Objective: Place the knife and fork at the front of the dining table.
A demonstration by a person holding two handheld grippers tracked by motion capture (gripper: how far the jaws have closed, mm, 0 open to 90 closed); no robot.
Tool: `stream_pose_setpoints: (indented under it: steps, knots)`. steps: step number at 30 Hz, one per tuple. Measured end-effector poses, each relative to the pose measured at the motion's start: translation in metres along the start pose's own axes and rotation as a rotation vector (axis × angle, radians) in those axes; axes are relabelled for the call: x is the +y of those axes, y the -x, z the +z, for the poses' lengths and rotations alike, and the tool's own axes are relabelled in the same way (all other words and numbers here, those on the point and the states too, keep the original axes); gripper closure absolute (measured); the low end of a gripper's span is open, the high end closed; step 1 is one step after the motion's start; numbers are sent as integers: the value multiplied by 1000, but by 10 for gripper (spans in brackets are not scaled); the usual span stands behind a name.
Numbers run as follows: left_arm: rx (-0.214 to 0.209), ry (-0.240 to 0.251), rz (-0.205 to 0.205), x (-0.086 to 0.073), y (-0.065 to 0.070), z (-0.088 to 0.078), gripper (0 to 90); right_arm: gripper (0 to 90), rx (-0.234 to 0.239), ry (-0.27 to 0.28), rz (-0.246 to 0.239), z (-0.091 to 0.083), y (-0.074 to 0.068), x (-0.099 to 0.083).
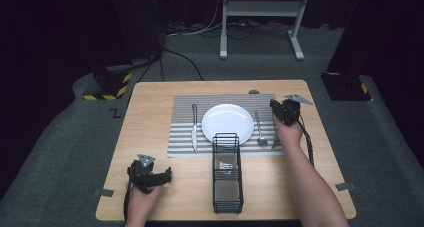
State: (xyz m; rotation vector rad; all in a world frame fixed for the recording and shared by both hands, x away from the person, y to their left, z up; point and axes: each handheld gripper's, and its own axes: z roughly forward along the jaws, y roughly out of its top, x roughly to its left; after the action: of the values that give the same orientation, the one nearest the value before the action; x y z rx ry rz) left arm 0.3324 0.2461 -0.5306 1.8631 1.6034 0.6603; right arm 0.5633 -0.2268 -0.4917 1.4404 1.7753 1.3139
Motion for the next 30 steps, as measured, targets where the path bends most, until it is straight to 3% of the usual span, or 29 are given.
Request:
stream_pose_setpoints:
  steps: [20,25,30]
  knots:
    - [-2,1,0,0,0,0,3,809,-47,-38,23,8,9,-4]
    - [-1,0,0,0,0,0,2,756,-51,-36,37,5,12,-2]
    - [0,0,1,0,0,0,1,782,-56,-39,23,-2,13,1]
